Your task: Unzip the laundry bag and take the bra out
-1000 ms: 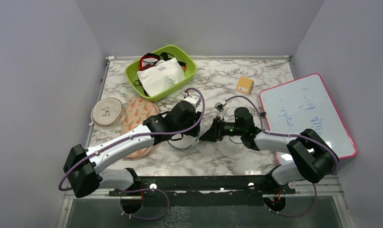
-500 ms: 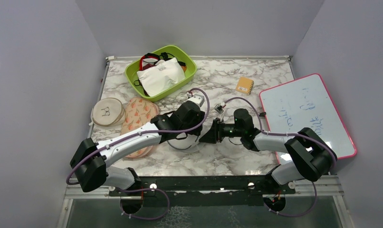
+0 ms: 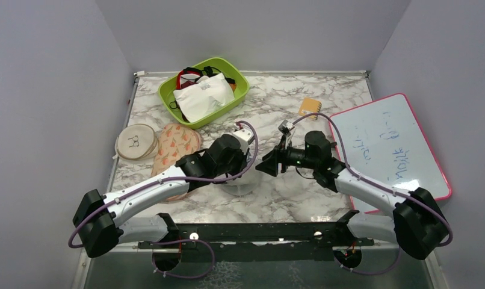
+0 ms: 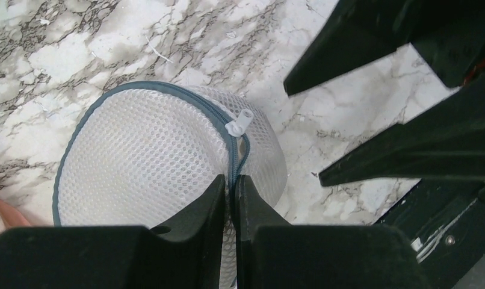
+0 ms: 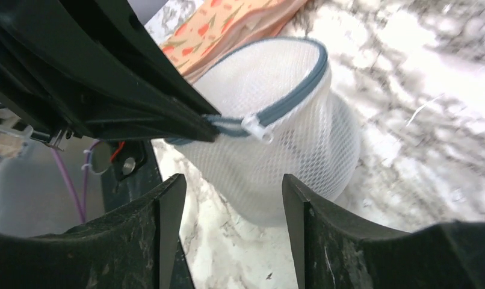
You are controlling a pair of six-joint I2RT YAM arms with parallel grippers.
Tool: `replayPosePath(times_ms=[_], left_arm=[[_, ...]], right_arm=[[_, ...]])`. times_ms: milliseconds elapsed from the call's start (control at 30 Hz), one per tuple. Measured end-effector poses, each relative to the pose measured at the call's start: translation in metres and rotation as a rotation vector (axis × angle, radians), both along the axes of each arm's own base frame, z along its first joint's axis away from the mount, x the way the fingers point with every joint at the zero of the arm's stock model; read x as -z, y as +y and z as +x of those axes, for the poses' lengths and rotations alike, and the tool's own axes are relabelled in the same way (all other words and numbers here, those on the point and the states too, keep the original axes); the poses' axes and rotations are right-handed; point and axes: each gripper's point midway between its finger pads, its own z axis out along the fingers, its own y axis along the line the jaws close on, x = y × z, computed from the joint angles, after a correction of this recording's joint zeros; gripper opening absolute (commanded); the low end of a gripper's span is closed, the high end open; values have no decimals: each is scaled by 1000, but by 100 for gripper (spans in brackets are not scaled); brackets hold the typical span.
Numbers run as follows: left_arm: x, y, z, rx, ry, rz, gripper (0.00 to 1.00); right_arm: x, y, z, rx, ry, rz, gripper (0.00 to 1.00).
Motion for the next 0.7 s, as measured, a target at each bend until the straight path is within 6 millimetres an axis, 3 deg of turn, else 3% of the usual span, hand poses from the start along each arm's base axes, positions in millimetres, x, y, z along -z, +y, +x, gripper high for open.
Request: replayPosePath(times_ms=[167, 367, 467, 567, 700], left_arm=[[-4, 5, -8, 85, -63, -9, 0], [-12, 1, -16, 187, -119, -28, 0], [-12, 1, -20, 232, -142, -29, 0], [-10, 4, -23, 267, -168, -23, 0], [-11, 4, -24, 295, -194, -15, 0]], right_arm=[[-20, -3, 12, 16, -144, -24, 57], [-27, 5, 24, -55, -143, -54, 57], [-23, 4, 21, -143, -70, 0, 56], [-7, 0, 16, -235, 53, 36, 52], [1, 0, 0, -334, 142, 64, 51]])
